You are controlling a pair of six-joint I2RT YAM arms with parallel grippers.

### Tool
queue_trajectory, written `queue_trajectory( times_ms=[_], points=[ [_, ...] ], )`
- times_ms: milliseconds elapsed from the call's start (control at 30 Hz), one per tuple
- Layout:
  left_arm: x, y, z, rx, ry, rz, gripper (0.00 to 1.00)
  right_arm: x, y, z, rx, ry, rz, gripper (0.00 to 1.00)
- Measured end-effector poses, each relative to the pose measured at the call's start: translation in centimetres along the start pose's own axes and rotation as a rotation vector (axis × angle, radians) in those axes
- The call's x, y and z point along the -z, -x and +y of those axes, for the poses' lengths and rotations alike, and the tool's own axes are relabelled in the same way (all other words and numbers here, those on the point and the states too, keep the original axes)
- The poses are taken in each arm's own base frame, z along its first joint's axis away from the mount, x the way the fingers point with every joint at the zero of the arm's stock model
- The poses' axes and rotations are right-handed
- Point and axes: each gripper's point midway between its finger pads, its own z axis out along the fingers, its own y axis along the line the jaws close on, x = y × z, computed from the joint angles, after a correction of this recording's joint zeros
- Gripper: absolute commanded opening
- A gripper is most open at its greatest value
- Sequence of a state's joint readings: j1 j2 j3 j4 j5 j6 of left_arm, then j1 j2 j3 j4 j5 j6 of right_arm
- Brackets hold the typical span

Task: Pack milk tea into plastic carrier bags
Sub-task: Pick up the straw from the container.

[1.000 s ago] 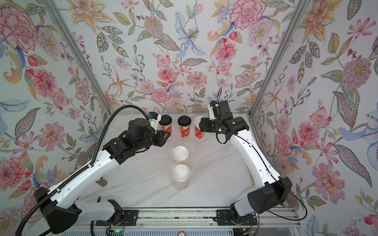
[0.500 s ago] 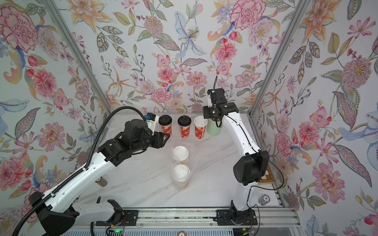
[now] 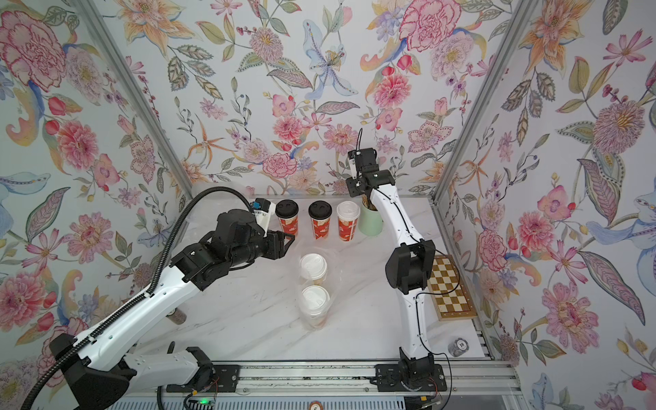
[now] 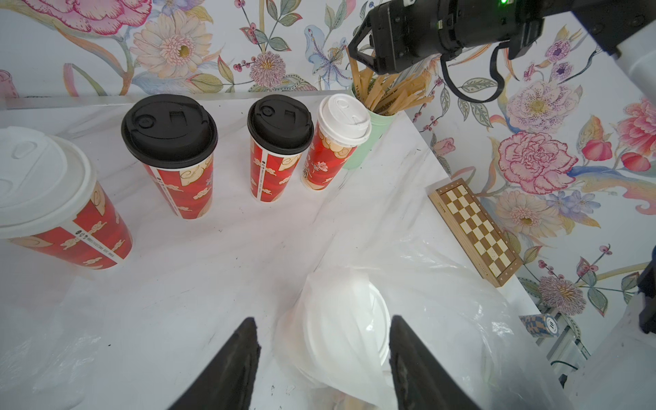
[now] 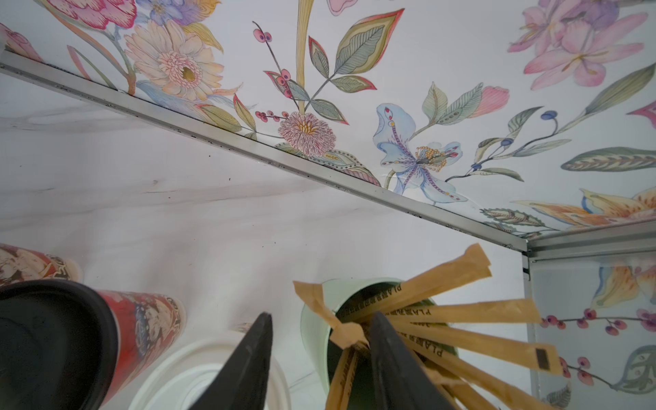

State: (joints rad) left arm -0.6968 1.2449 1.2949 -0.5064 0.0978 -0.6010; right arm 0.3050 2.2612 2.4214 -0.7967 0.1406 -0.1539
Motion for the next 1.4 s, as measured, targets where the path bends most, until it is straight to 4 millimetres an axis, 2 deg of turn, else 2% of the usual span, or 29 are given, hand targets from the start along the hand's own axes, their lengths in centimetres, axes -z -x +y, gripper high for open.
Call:
queue_trajectory(
  times_ms=[200,467,567,967,1100,1400],
  points=[
    [-0.2,-0.3,0.1,0.001,0.002,0.003,0.61,-1.2,0.1,0.2,0.014,0.001,-0.001,0.38],
    [-0.4,-0.5,0.2,0.001,0.003,0.006,0.61,-1.3,0.0,0.2,0.019,0.001,0.001,0.3],
    [-0.5,-0.8,0.4,0.001,0.006,0.014,0.61,-1.3,0.0,0.1,0.019,-0.001,0.001,0.33],
    [-0.7,-1.2,0.5,0.009,0.008,0.018,0.61,-2.0,-0.5,-0.2,0.023,-0.003,0.015,0.32],
    [-0.7,-1.2,0.5,0.009,0.007,0.018,0.61,-2.0,-0.5,-0.1,0.024,-0.003,0.015,0.39],
    [-0.5,-1.1,0.5,0.009,0.006,0.013,0.61,-2.2,-0.7,-0.1,0.031,-0.002,0.02,0.35]
  ],
)
